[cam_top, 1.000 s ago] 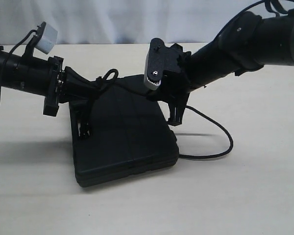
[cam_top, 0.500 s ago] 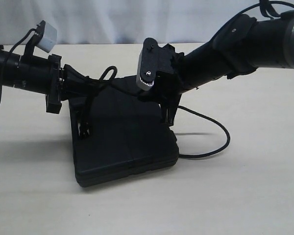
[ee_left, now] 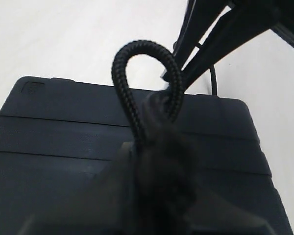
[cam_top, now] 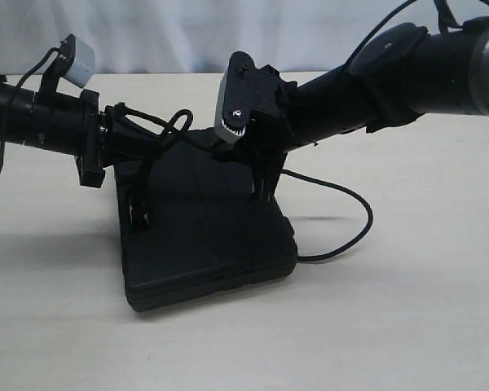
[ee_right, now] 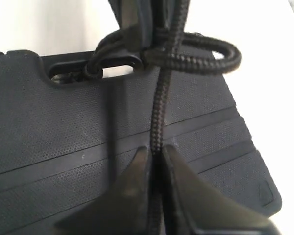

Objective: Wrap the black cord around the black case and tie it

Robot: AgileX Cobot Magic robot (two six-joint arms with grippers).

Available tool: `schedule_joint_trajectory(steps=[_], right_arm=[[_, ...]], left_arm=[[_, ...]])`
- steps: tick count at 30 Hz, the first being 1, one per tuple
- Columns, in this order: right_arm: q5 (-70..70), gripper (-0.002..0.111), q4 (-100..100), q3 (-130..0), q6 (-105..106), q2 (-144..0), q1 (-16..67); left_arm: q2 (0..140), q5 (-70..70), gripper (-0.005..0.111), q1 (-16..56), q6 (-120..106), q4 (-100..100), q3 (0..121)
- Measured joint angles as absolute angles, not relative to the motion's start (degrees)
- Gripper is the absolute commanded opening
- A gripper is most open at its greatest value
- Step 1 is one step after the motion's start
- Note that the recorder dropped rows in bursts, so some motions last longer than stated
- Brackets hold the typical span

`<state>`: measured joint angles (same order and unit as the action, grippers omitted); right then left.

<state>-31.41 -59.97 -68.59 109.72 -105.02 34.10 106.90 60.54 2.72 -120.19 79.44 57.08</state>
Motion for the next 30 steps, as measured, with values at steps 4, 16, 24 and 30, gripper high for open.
schedule_joint_trajectory(steps=[4,16,24,30], right_arm=[[-31.4,0.004,-60.3,-68.6,110.0,-105.0,34.1],[-31.4,0.004,-61.8,-68.6,110.1,-105.5,34.1],[-31.4,0.004,-61.8,-68.6,110.1,-105.5,34.1],[-31.4,0.004,-61.9,-68.6,110.1,-105.5,34.1]], left_arm=[[106.9,60.3,0.048,2.7,-120.2,79.5,57.1],[106.9,60.5,0.079,2.7,-120.1,79.5,57.1],[104.2,60.7,0.078,-1.5,-115.7,79.5,57.1],[101.6,63.2,0.078,-3.3,-114.2,80.2,57.1]])
